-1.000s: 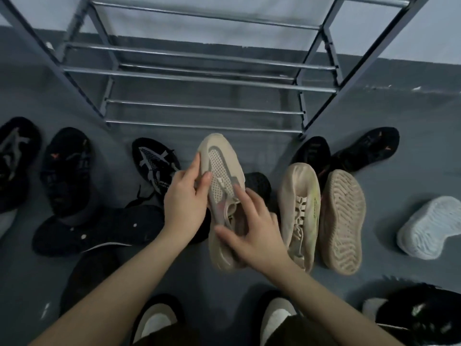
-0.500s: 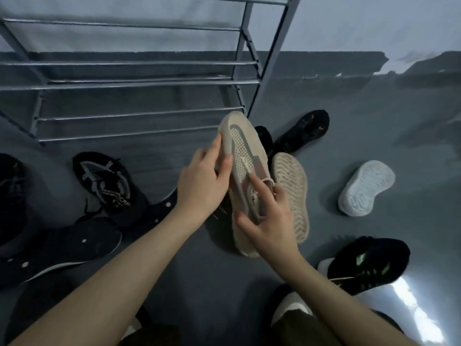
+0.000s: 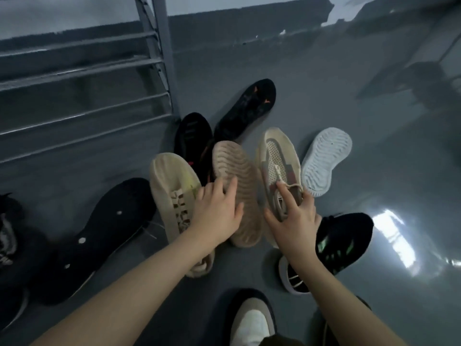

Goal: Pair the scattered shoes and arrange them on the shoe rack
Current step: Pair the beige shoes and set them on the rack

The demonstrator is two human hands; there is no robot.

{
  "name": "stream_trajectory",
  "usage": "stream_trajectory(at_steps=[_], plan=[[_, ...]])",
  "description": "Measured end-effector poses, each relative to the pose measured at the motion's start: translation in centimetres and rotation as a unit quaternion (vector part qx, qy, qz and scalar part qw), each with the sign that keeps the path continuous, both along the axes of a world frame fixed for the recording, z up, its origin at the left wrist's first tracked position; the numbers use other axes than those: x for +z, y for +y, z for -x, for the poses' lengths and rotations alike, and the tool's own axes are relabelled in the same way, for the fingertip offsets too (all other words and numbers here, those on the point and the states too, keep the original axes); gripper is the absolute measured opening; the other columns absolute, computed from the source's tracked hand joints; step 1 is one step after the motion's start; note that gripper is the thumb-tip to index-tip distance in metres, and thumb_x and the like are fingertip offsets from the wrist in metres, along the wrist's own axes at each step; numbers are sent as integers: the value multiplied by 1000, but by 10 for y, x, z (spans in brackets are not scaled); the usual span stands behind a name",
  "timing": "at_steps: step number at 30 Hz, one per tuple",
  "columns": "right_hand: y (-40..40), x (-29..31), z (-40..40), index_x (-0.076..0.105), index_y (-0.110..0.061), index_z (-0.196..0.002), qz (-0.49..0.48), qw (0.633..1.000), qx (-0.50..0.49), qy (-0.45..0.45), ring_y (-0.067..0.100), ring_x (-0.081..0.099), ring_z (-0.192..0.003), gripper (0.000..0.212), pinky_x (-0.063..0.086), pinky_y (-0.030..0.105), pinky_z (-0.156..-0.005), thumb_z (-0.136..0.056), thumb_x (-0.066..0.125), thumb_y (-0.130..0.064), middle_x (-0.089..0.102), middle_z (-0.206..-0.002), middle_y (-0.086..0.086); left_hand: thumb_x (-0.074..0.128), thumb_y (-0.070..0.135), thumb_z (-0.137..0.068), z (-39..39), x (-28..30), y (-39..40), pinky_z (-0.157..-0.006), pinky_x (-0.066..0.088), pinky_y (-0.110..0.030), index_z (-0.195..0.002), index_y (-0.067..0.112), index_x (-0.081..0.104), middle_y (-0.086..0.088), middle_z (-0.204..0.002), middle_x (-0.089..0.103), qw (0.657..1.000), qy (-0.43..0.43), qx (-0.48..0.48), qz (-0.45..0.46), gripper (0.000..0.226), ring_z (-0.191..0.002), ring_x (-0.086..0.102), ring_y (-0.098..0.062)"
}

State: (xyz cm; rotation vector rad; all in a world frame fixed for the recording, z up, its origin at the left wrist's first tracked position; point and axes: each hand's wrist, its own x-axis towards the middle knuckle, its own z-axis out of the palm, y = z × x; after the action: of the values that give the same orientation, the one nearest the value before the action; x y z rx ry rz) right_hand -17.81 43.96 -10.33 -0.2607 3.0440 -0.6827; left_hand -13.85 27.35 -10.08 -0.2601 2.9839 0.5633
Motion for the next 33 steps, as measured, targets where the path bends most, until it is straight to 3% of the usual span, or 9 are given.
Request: stream_trajectory(at_steps=[3,8,14,20,26,29,33], plan=[[13,-19,8,44,-40,-133,-15,1000,-8,-15,30,37,-127,57,29,49,-98,-80,63,-47,37,-138,13,30,55,-91,20,-18,18,-105,25,-44,-147,15,12,-23,-144,26,995,-43,26,89,71,-126,34,-36],[24,-37,9,48,-38,-132,-25,1000,5,-15,35,40,-123,55,30,49,-96,-81,66,-46,38,-137,18,20,67,-87,39,-33,36,-103,23,-54,-148,24,-2,-25,-152,3,987,-74,53,130,78,-126,24,-47],[29,-43,8,48,-40,-131,-25,999,12,-23,34,41,-122,54,30,49,-97,-81,64,-48,37,-139,17,34,72,-81,44,-37,41,-99,27,-52,-147,27,-10,-24,-151,-20,989,-112,71,66,91,-119,40,-46],[19,-25,8,52,-39,-128,20,1000,6,-14,31,39,-125,48,28,45,-96,-82,56,-50,40,-137,17,57,60,-74,34,-19,21,-99,27,-46,-145,36,13,-13,-154,-10,994,-52,96,-16,87,-118,41,-40],[-16,14,-3,54,-41,-127,82,996,30,17,20,33,-130,48,19,33,-94,-79,56,-51,38,-140,12,66,53,-67,15,40,-13,-102,27,-49,-144,32,23,-13,-155,0,989,102,91,-55,90,-134,24,-29],[-37,35,-13,52,-42,-127,98,992,66,36,19,34,-128,49,19,32,-94,-79,53,-55,39,-138,10,60,53,-65,-11,66,-44,-103,27,-50,-144,29,28,-13,-155,5,982,148,100,-55,88,-136,22,-28],[-83,46,-38,52,-42,-128,98,985,134,44,23,40,-121,49,23,34,-92,-81,50,-55,41,-136,11,49,58,-62,-66,76,-90,-104,23,-42,-143,29,31,-8,-155,6,973,149,158,-79,87,-137,20,-24]])
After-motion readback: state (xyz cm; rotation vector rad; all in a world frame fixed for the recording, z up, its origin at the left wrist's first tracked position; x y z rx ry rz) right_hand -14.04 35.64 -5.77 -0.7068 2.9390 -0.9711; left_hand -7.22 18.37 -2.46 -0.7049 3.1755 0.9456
